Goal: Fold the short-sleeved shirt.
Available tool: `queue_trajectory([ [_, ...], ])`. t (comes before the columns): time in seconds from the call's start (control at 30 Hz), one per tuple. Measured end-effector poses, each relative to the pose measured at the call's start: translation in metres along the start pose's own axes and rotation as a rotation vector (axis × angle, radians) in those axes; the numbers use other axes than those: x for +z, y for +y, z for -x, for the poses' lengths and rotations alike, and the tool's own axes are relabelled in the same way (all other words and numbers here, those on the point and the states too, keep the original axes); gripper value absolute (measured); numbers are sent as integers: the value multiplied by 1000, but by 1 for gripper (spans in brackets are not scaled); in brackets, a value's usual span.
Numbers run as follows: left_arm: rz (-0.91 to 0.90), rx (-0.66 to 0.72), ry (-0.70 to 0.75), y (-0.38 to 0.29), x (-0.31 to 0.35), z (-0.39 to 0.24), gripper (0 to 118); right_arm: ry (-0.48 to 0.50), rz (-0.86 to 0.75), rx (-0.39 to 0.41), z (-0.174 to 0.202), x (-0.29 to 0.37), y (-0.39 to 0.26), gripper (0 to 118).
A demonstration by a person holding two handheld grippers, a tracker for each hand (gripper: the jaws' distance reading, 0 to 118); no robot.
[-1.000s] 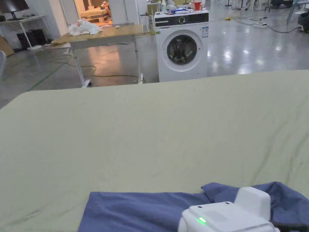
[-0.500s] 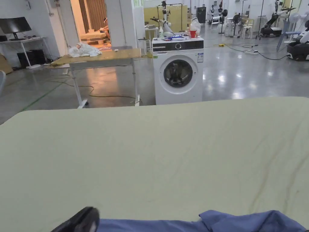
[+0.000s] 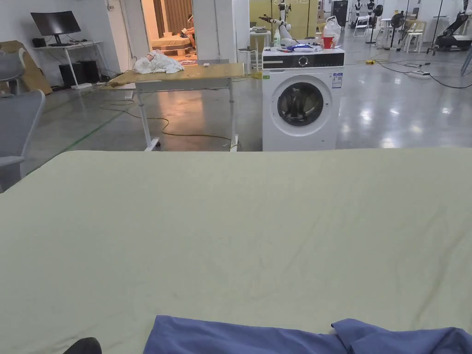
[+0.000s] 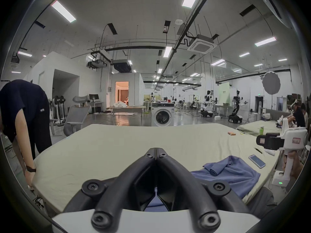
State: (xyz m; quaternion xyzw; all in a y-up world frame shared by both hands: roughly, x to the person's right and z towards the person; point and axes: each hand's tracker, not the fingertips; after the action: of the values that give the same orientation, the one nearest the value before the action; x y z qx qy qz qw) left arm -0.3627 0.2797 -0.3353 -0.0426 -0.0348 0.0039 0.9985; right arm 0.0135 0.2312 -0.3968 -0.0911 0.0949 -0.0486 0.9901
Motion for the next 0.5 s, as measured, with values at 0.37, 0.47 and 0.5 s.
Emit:
queue_trajectory([
  [0.37,186,54,-72,-18,-54,18,0,-22,75,-23,-11,1,-10,0],
  [0.47,242,118,-77,-32,-86,31,0,-29,98,-33,-12,-1,-14,0],
  [0.5,277,144,-99,-36,-100,38,0,-33,108,-37,-13,-2,-15,0],
])
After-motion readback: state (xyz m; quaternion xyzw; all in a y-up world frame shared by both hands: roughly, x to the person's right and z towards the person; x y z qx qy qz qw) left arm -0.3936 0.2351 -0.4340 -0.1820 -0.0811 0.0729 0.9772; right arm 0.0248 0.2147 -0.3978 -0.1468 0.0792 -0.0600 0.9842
